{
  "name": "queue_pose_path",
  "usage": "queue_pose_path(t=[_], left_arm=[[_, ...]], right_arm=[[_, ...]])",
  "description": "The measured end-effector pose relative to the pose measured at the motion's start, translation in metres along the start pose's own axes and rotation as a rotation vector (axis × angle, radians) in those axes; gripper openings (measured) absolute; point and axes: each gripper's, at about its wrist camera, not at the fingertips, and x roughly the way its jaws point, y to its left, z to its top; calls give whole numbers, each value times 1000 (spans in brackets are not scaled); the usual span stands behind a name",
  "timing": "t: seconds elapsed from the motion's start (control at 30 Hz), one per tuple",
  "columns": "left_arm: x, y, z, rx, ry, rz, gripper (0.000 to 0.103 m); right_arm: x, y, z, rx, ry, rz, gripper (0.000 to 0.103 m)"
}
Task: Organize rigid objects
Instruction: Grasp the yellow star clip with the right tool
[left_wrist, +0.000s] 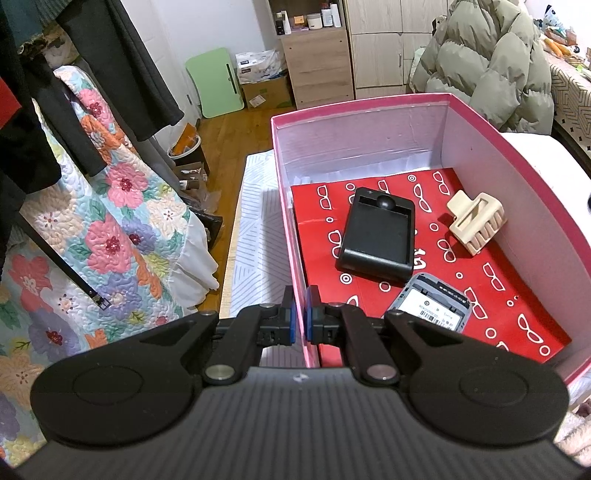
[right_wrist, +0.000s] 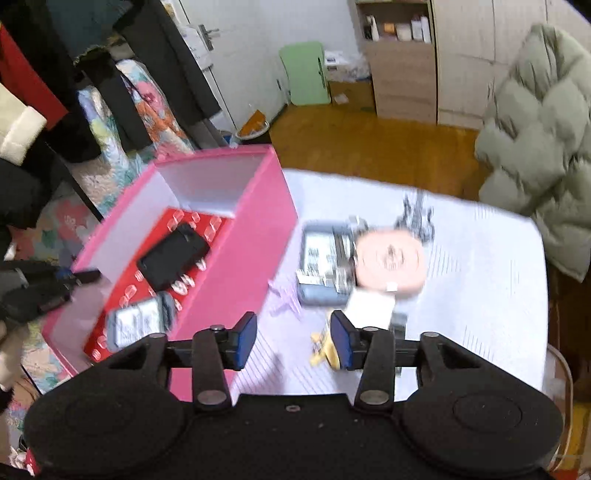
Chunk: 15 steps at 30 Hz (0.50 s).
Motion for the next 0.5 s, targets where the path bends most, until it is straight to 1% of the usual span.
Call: queue_pose_path(t=[0.13, 0.27, 0.37, 0.43, 0.47, 0.5], left_arm=[[0, 0, 0, 2, 1, 3, 4], [0, 1, -1, 3, 1, 3, 4], [0, 1, -1, 3, 0, 4, 4], [0, 1, 0, 2, 0, 3, 4], [0, 1, -1, 2, 0, 3, 4], [0, 1, -1, 3, 1, 5, 4]], right_arm=[[24, -3, -21, -15, 16, -56, 53], [46, -3, -28, -30, -20, -172, 53], [60, -6, -27, -8, -19, -185, 53], [69, -6, -29, -22, -5, -185, 52], [70, -4, -30, -46, -20, -193, 37], [69, -1, -31, -79, -17, -184, 27]])
